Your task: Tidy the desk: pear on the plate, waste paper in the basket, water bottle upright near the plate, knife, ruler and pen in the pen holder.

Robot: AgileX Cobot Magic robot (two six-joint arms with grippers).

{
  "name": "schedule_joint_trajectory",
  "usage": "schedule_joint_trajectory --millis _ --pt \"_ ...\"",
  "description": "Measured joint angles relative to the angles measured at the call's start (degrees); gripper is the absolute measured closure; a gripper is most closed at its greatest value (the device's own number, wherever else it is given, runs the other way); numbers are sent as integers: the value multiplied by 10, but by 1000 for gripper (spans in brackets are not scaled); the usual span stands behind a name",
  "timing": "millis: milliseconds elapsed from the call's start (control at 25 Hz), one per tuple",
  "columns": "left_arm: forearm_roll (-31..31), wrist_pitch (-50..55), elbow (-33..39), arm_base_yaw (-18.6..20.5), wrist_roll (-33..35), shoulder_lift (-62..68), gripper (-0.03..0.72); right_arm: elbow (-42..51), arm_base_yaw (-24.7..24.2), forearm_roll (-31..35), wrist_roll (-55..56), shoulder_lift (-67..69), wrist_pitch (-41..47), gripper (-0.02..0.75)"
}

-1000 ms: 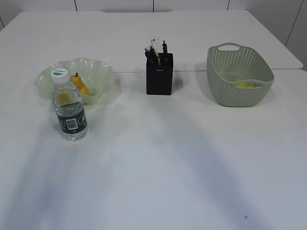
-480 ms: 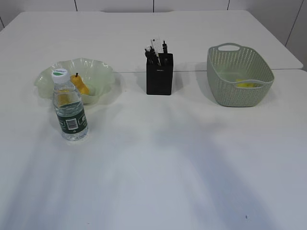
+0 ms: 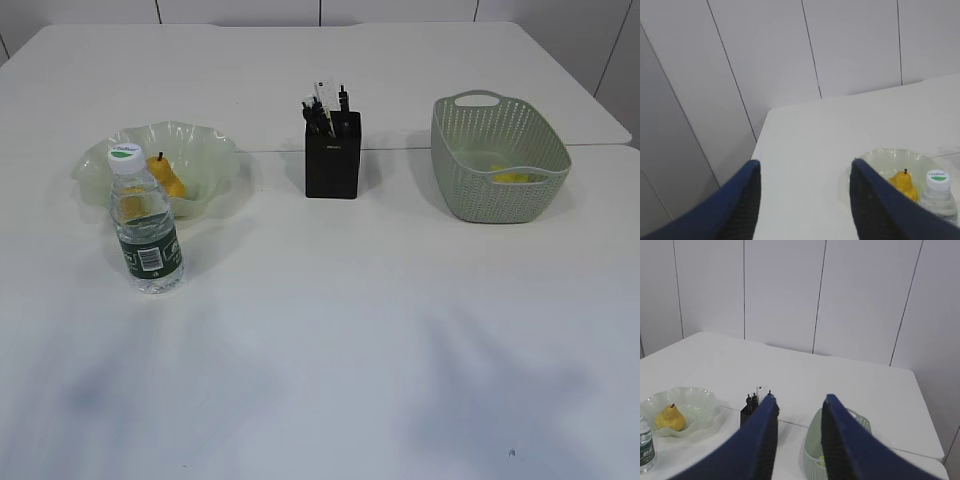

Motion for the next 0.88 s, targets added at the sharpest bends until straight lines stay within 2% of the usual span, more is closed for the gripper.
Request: schedule_joint_trajectory --millis 400,640,880 --pt "-33 167 0 0 0 -154 286 41 0 43 0 -183 142 510" --pt "-72 237 -1 0 6 -202 286 41 0 57 1 -250 284 510" --pt "-122 317 -6 0 41 -215 286 45 0 60 1 -304 375 510"
